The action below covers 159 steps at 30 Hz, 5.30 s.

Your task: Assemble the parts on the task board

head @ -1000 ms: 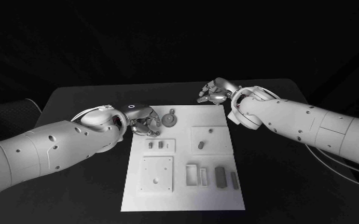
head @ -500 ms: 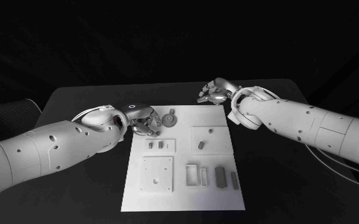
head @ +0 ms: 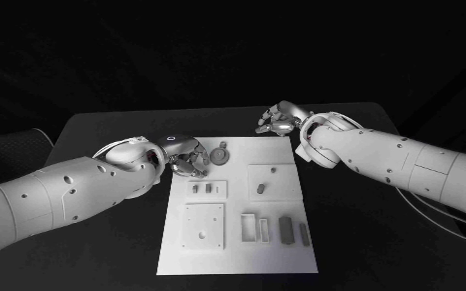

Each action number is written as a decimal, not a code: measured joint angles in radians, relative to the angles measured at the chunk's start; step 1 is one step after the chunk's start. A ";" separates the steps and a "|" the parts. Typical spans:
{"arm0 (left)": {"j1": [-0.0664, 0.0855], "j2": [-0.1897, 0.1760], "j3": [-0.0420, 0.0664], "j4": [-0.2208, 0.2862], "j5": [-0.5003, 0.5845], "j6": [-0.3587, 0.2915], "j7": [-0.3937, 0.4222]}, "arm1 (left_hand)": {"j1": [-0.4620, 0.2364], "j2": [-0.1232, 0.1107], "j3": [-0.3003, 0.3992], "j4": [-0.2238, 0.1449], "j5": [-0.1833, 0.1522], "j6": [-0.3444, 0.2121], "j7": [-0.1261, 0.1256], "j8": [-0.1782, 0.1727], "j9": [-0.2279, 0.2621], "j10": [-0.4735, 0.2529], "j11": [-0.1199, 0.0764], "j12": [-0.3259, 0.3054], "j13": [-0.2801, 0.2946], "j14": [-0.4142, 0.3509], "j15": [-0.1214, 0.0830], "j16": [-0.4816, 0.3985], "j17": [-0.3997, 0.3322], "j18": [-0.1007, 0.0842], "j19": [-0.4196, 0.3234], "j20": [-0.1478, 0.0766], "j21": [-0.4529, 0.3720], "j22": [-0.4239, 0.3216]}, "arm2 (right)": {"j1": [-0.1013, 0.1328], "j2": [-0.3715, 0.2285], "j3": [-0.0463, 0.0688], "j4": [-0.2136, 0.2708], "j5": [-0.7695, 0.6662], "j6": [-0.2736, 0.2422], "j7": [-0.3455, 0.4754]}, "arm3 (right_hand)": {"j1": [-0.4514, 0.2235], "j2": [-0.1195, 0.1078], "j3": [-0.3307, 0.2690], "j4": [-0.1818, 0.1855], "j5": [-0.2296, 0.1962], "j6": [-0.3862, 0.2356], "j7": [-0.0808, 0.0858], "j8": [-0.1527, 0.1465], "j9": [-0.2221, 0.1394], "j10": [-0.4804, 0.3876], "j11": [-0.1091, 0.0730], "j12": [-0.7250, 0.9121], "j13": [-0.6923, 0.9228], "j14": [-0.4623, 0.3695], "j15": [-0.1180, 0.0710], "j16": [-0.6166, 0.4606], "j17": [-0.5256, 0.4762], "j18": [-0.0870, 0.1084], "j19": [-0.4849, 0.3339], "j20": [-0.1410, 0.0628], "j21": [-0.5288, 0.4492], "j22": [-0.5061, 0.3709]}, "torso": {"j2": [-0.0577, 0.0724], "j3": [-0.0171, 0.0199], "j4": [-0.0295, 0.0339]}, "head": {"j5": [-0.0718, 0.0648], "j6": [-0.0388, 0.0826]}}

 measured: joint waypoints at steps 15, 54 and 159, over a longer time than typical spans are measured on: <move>0.000 0.000 0.000 -0.004 0.003 0.011 -0.001 | 0.000 0.000 0.000 0.000 0.000 0.005 0.001 0.000 0.000 0.000 0.000 0.000 0.001 0.000 0.000 0.000 -0.001 0.000 0.002 0.002 0.000 0.000 | 0.000 0.001 0.000 -0.001 0.000 0.000 0.000 | 0.000 0.000 0.000 0.000 0.000 0.000 0.000 0.000 0.001 0.000 0.000 0.000 0.000 -0.001 0.001 0.000 0.000 0.000 0.000 0.000 0.000 0.000 | 0.000 0.0000 0.0001 | -0.001 0.000; 0.000 -0.147 0.009 0.026 0.299 -0.014 0.027 | 0.068 0.000 0.208 0.018 -0.039 -0.005 0.036 0.017 0.003 -0.171 0.048 -0.350 -0.226 -0.202 0.042 -0.315 -0.236 0.002 -0.176 0.048 -0.236 -0.102 | -0.004 -0.085 -0.006 0.075 0.007 0.000 0.017 | 0.008 0.008 0.006 -0.006 0.000 0.000 0.000 0.000 0.003 -0.002 0.002 0.000 -0.001 0.001 -0.001 0.000 0.000 0.000 0.003 -0.002 0.000 0.000 | -0.001 0.0012 -0.0008 | -0.002 0.015; -0.003 -0.200 0.027 0.090 0.919 -0.069 0.159 | 0.007 0.014 0.107 -0.008 -0.043 -0.095 0.091 0.037 0.014 -0.168 0.165 -0.898 -0.576 -0.448 0.248 -1.003 -0.468 0.030 -0.490 0.246 -0.725 -0.397 | -0.160 -0.154 -0.084 0.150 -0.244 -0.120 0.155 | 0.121 0.051 -0.013 -0.017 0.012 0.081 -0.048 0.032 0.028 0.003 -0.025 0.004 -0.006 0.005 -0.024 0.001 0.000 0.007 0.001 0.000 0.002 0.000 | -0.021 0.0046 -0.0101 | -0.028 -0.001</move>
